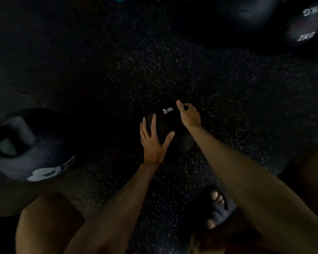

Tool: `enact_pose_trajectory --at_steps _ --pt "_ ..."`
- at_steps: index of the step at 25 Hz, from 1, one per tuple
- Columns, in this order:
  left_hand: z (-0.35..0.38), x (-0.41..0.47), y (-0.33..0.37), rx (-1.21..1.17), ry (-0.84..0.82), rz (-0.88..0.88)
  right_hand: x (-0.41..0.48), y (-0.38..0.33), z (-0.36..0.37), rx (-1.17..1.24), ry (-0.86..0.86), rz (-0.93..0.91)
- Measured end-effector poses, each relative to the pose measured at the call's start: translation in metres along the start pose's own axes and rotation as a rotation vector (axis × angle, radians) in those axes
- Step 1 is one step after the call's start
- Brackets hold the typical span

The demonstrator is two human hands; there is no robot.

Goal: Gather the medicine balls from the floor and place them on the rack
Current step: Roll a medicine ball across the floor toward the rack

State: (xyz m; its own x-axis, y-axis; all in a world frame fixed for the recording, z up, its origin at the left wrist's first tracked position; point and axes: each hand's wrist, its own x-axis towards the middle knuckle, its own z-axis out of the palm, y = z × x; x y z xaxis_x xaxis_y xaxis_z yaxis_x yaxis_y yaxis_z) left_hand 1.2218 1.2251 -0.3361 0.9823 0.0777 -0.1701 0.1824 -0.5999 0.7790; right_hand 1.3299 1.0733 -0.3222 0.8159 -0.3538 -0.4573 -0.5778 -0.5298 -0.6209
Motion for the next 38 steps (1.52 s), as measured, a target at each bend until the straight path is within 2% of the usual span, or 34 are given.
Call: enact_pose_trajectory --at_steps 2,4,8,10,13,15,17,20,22,25,28,35,38 --pt "0.007 0.028 0.023 0.059 0.039 -0.066 0.021 -0.003 -0.008 0.047 0.023 -0.012" --pt "0.01 0.058 0.041 0.081 0.043 -0.156 0.028 -0.007 -0.011 0.083 0.074 -0.099" --pt "-0.003 0.136 0.059 0.017 0.052 -0.337 0.013 0.005 0.011 0.01 0.262 -0.499" --pt "-0.011 0.171 0.056 -0.005 0.053 -0.418 0.0 0.017 0.023 -0.07 0.266 -0.603" --pt "-0.007 0.197 0.06 0.012 0.037 -0.478 0.012 0.018 0.023 -0.037 0.196 -0.566" --pt "-0.002 0.205 0.075 0.09 0.044 -0.441 0.032 0.01 0.015 -0.004 0.223 -0.532" --pt "0.005 0.2 0.082 0.134 0.038 -0.304 0.058 -0.001 0.003 0.05 0.212 -0.476" --pt "0.019 0.165 0.061 0.219 0.002 -0.023 0.097 -0.026 -0.015 0.108 0.077 -0.285" --pt "0.022 0.155 0.054 0.213 -0.04 0.031 0.126 -0.044 -0.022 0.154 0.009 -0.182" --pt "0.014 0.187 0.072 0.219 -0.066 -0.019 0.157 -0.068 -0.03 0.197 0.011 -0.104" --pt "0.014 0.226 0.085 0.124 -0.073 -0.077 0.174 -0.081 -0.04 0.258 0.012 -0.079" --pt "-0.008 0.344 0.109 -0.011 -0.19 -0.323 0.121 -0.049 0.015 0.149 0.214 -0.361" --pt "-0.01 0.397 0.105 0.035 -0.221 -0.336 0.136 -0.073 0.024 0.105 0.232 -0.356"
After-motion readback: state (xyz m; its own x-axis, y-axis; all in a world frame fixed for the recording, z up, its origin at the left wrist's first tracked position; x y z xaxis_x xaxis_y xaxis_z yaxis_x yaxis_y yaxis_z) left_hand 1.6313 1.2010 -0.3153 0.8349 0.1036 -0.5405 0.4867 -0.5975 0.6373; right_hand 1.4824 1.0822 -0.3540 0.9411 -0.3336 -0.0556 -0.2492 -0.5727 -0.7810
